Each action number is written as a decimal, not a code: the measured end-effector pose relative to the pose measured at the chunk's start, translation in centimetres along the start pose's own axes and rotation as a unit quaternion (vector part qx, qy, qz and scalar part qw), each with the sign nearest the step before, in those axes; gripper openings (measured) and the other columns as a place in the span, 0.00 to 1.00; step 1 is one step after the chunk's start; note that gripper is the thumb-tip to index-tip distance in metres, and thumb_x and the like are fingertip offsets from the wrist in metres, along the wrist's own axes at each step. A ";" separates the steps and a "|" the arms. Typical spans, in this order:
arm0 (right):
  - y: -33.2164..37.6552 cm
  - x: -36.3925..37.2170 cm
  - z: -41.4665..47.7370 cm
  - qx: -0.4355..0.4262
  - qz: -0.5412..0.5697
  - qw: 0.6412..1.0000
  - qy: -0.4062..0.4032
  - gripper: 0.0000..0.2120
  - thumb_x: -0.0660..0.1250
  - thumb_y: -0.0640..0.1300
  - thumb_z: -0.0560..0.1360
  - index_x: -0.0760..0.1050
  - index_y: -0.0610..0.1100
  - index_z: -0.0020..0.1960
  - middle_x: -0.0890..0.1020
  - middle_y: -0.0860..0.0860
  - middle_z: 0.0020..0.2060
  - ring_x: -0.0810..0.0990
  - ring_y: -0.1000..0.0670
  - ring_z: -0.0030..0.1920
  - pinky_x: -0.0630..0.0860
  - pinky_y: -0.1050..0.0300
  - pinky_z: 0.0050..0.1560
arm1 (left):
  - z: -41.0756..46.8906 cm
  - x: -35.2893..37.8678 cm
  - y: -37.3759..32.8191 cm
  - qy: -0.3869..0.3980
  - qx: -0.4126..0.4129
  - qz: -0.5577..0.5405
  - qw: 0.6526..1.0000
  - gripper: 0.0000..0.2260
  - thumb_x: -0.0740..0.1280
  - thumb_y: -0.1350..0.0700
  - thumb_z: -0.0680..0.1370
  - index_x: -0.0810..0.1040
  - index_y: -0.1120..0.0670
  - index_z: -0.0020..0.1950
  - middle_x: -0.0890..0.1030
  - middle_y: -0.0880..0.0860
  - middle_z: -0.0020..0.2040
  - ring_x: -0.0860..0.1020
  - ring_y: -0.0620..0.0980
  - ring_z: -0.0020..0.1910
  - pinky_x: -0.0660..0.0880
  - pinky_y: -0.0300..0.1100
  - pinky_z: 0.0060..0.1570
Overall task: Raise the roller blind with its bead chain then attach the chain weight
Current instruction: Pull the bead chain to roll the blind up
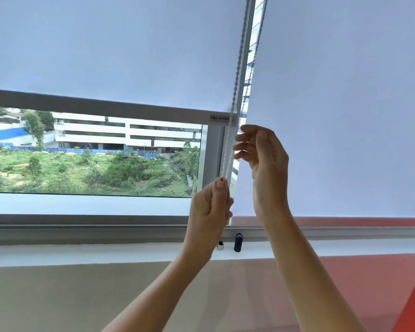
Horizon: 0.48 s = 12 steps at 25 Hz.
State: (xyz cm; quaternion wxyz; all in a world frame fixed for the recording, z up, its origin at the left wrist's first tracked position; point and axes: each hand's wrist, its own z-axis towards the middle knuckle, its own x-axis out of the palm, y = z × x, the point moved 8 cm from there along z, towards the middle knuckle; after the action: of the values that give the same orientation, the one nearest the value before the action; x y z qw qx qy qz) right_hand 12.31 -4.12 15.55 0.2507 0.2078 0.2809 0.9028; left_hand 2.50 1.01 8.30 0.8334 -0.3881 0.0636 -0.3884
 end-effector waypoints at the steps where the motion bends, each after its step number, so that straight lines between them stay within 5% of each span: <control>1: 0.0 0.4 0.2 0.010 0.013 1.000 0.017 0.14 0.52 0.39 0.84 0.75 0.34 0.55 0.80 0.44 0.42 0.79 0.47 0.39 0.77 0.56 0.42 | -0.6 -0.3 0.9 0.000 -0.009 0.008 1.000 0.19 0.54 0.49 0.79 0.58 0.47 0.28 0.57 0.42 0.22 0.55 0.40 0.20 0.55 0.31 0.20; 8: 1.6 4.0 2.2 0.041 0.021 0.991 0.124 0.17 0.51 0.42 0.84 0.74 0.33 0.58 0.81 0.42 0.43 0.80 0.46 0.39 0.77 0.55 0.42 | 0.3 -1.5 3.4 0.016 -0.058 0.048 0.997 0.20 0.52 0.51 0.82 0.59 0.49 0.29 0.59 0.42 0.21 0.56 0.39 0.19 0.55 0.29 0.19; 12: 1.5 5.5 3.7 0.065 0.026 0.991 0.114 0.18 0.52 0.46 0.84 0.76 0.35 0.57 0.74 0.50 0.32 0.68 0.55 0.25 0.64 0.61 0.27 | 0.6 -1.5 4.3 0.035 -0.088 0.015 0.995 0.18 0.52 0.51 0.82 0.59 0.52 0.32 0.59 0.42 0.22 0.55 0.39 0.18 0.54 0.31 0.18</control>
State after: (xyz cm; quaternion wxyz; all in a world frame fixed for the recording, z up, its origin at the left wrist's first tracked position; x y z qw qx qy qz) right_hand 9.41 -0.57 20.59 0.1794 0.1270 0.3604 0.9065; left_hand 4.30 4.11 5.47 0.7991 -0.4451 0.1324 -0.3819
